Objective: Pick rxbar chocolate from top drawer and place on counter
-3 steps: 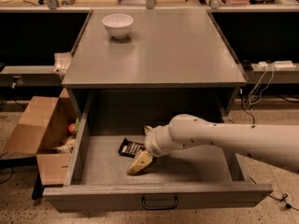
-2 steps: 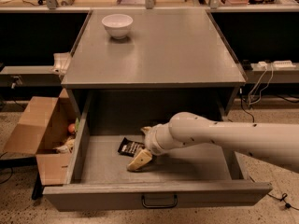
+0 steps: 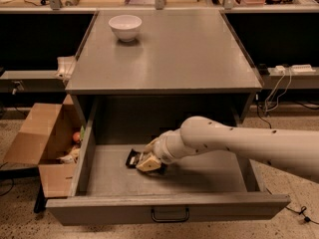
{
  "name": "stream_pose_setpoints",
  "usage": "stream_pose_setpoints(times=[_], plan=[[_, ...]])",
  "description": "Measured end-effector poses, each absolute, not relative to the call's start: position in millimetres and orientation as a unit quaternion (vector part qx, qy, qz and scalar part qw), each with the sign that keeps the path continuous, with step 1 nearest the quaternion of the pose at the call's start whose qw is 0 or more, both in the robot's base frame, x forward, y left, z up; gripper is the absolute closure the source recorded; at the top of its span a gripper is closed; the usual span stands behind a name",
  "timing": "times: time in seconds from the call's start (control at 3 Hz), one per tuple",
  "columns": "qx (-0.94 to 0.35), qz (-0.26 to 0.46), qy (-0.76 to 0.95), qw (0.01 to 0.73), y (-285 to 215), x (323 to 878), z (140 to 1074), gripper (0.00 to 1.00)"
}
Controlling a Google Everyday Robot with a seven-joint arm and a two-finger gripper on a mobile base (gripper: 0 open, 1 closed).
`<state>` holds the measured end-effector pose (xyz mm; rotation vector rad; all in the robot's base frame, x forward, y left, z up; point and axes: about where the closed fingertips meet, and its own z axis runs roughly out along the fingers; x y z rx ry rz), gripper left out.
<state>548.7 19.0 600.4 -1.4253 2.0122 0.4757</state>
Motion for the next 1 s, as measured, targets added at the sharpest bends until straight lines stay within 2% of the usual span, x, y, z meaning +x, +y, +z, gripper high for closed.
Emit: stream_pose_setpoints(times=[0.33, 0.67, 1.0], plan=[[-0.540, 0.180, 0.761, 0.311, 18.7, 548.9, 603.0, 1.00], [-0.543, 0.188, 0.740, 0.350, 9.2, 552.2, 608.3, 1.00], [-0.522, 0.246, 0.703, 0.415, 4.6, 563.8, 628.0, 1.00]])
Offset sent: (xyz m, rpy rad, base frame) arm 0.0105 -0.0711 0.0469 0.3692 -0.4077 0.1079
